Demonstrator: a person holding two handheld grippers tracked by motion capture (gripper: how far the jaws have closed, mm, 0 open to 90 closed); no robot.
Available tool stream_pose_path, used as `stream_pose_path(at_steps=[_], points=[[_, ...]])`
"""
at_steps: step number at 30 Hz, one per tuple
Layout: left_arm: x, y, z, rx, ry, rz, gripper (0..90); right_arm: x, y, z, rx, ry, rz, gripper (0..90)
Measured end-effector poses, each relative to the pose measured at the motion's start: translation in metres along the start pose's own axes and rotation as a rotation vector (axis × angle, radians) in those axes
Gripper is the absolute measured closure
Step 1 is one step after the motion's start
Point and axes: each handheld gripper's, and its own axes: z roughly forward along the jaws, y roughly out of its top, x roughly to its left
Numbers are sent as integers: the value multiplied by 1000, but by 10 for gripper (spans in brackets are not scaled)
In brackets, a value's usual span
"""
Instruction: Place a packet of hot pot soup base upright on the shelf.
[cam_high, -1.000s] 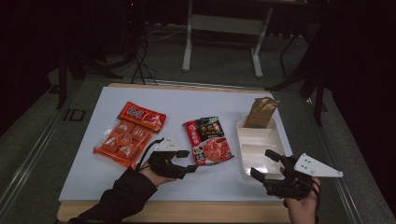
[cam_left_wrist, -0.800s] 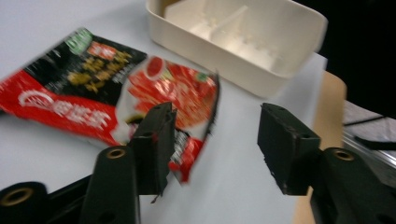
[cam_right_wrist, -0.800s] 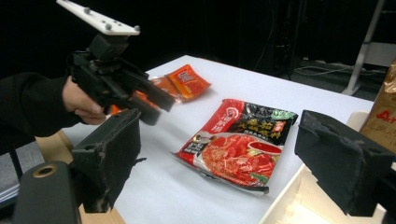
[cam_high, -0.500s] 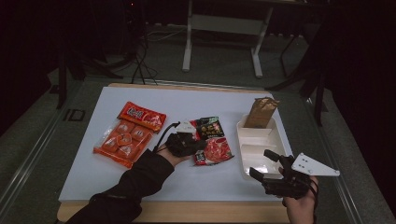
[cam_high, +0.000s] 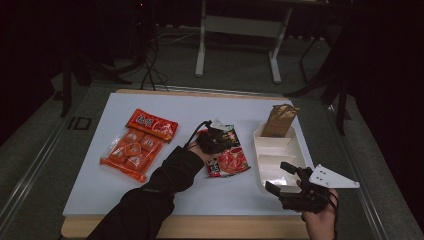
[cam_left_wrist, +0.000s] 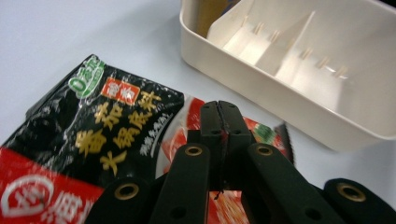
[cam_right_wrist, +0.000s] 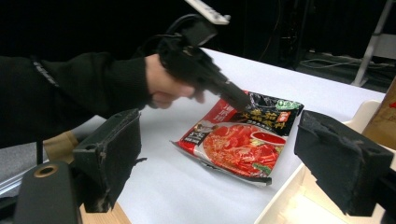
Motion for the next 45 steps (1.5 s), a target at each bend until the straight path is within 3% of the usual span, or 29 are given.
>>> stream_pose_path(at_steps=[7, 15, 20, 24, 26, 29, 35, 41, 45], points=[[7, 12, 23, 27, 15, 8, 900, -2, -2, 0, 6, 2, 1, 147], [6, 21, 59, 117, 44, 61, 900, -6, -2, -2, 0, 1, 12, 147], [8, 29, 74, 137, 52, 64, 900, -6, -3, -3, 2, -4, 13, 147], [11, 32, 87, 190, 66, 71, 900, -7, -5, -1, 12, 0, 14, 147], [13, 32, 90, 191, 58, 46, 900, -7, -5, -1, 15, 3, 11, 147], [13, 34, 95, 217, 49, 47, 900, -8, -5, -1, 16, 3, 14, 147], [6, 37, 104, 283, 43, 90, 900, -8, -6, 1, 30, 10, 7, 149], [4, 31, 98, 289, 52, 89, 900, -8, -6, -1, 22, 3, 14, 149], [7, 24, 90, 288, 34, 67, 900, -8, -7, 0, 28, 5, 10, 149]])
